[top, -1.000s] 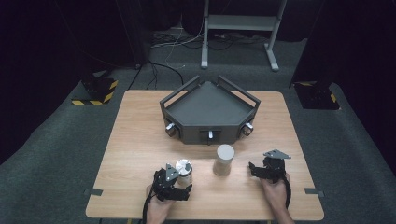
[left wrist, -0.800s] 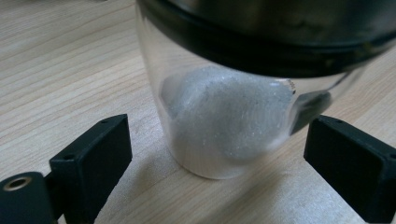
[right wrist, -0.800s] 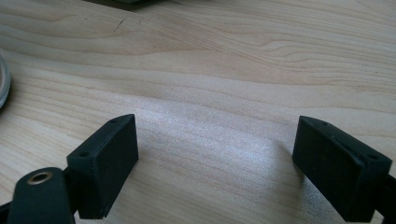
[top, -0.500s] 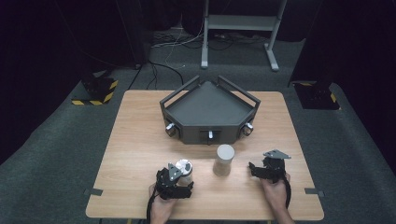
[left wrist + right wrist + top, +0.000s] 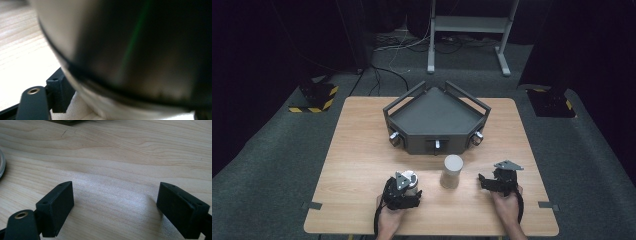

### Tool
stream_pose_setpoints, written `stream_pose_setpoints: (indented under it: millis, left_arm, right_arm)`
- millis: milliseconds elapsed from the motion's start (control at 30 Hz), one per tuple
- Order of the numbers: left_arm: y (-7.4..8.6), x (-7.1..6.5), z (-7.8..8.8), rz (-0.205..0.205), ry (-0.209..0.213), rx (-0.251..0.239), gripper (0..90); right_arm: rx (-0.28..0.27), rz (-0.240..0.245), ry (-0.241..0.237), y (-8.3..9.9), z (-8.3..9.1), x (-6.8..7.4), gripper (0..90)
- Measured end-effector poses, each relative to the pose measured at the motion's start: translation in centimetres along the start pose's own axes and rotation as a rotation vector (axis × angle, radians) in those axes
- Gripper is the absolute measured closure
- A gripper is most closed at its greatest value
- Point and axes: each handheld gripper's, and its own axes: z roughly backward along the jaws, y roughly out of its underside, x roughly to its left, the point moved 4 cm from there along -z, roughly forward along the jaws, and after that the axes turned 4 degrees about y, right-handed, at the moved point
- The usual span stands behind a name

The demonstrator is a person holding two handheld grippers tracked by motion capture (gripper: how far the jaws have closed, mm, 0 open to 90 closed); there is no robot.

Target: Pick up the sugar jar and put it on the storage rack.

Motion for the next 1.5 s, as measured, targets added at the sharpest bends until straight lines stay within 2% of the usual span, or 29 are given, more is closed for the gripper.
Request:
stream_pose_setpoints:
  millis: [67,167,233,400,733,767,800,833,967,1233,1500]
  left_arm:
    - [0.3,-0.3,-0.1,0.007,-0.006,-0.022,27.1]
    - [0.3,-0.3,-0.1,-0.015,-0.017,-0.017,30.1]
    - [0.4,-0.5,0.0,-0.025,-0.024,-0.019,30.4]
    - [0.7,-0.7,-0.1,-0.023,-0.032,-0.034,30.9]
    - [0.3,-0.3,0.2,-0.036,-0.010,-0.011,31.1]
    - [0.2,-0.2,0.2,-0.032,-0.006,-0.012,31.1]
    - [0.5,-0.3,0.0,0.017,0.010,-0.057,31.2]
    - [0.6,-0.4,-0.1,0.036,0.013,-0.075,31.1]
    - [-0.6,-0.1,0.2,0.032,0.021,-0.088,31.1]
    - [-2.8,0.2,0.7,0.021,0.034,-0.076,31.1]
    - [-4.6,0.5,0.7,0.040,0.062,-0.067,31.1]
  right_arm:
    - [0.000,0.000,0.000,0.0,0.0,0.0,13.8]
    - [0.000,0.000,0.000,0.0,0.0,0.0,13.8]
    - [0.000,0.000,0.000,0.0,0.0,0.0,13.8]
    - [0.000,0.001,0.000,0.0,0.0,0.0,13.8]
    - [0.000,0.001,0.000,0.0,0.0,0.0,13.7]
    - [0.001,0.001,0.000,0.0,0.0,0.0,13.7]
    - [0.000,0.000,0.000,0.0,0.0,0.0,13.8]
    - [0.001,0.001,0.000,0.0,0.0,0.0,13.8]
    - [0.000,0.002,0.000,0.0,0.0,0.0,13.8]
    - [0.000,0.001,0.000,0.0,0.0,0.0,13.8]
    - [0.000,0.003,0.000,0.0,0.0,0.0,13.8]
